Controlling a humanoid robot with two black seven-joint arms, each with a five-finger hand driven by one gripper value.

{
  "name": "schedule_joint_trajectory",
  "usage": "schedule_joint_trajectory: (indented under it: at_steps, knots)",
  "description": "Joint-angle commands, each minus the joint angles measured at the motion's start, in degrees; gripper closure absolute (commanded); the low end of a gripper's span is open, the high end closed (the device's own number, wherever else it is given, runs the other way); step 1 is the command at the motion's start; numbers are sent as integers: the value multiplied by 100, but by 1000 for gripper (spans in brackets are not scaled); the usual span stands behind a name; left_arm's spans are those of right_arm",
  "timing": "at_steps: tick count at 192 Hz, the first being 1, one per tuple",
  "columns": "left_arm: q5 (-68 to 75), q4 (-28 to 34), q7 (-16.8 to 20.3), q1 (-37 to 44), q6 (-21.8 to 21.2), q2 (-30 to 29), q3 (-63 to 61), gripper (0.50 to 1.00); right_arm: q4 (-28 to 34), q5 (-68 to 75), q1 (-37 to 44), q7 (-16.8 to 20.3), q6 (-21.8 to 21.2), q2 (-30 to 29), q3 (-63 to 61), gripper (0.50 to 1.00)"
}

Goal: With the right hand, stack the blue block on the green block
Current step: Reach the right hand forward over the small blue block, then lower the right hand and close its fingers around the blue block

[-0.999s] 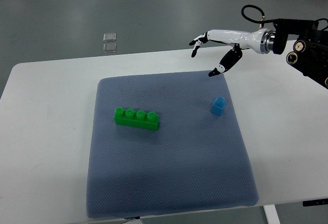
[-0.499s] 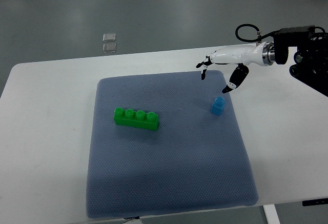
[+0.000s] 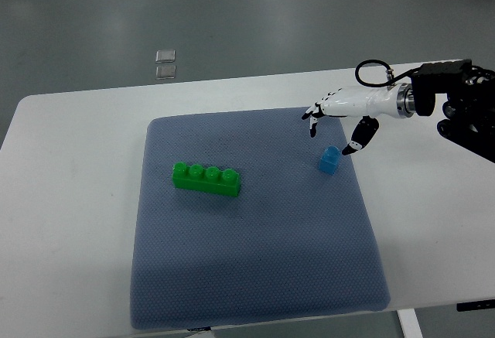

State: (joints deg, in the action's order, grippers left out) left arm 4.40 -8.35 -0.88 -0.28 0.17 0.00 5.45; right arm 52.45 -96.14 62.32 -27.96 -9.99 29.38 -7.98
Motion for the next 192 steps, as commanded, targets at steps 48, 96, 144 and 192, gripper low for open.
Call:
schedule_joint_trajectory:
  at_steps: [48, 96, 144, 192]
  knots:
    - [-1, 0, 0, 1, 0, 0, 0, 500, -59, -45, -203, 36, 243, -64, 33, 583]
    - [-1, 0, 0, 1, 0, 0, 0, 500, -68, -45, -344, 36, 427, -73, 51, 583]
    - [-1, 0, 0, 1, 0, 0, 0, 500, -77, -45, -344, 45, 770, -73, 455, 583]
    - [-1, 0, 0, 1, 0, 0, 0, 500, -138, -45, -353, 54, 981, -73, 455, 585]
